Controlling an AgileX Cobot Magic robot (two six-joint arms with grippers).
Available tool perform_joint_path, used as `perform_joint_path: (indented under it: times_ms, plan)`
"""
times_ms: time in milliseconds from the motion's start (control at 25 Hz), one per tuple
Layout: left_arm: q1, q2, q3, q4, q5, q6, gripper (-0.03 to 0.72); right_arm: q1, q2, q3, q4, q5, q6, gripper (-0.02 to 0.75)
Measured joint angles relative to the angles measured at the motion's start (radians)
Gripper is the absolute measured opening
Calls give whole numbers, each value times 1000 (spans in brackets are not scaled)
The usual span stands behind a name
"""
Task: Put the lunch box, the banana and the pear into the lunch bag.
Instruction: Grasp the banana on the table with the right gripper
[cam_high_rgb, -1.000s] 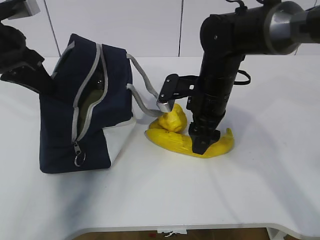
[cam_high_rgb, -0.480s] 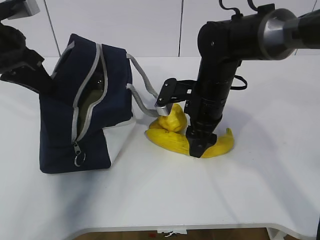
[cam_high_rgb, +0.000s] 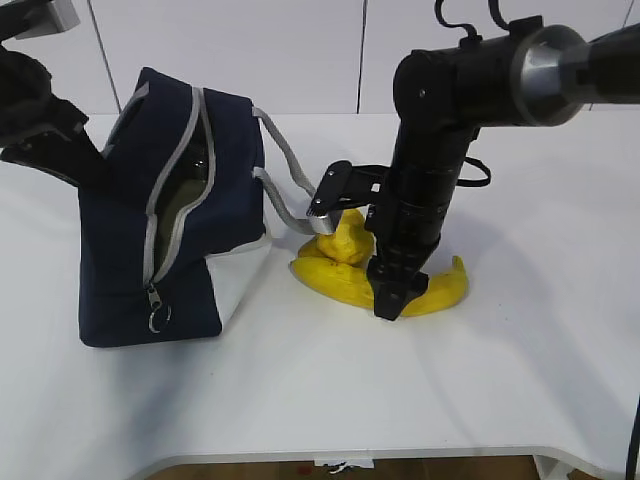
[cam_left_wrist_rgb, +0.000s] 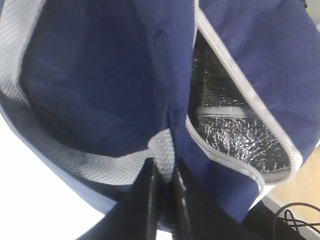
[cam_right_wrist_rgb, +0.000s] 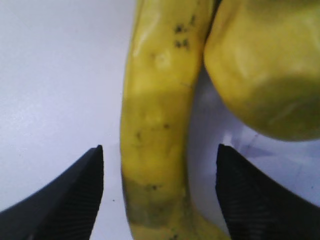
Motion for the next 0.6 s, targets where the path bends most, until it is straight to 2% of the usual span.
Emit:
perform_joint_path:
  times_ms: [600]
  plan:
    - [0, 0, 0, 0, 0, 0, 12, 0, 0, 0, 23, 39, 42, 526]
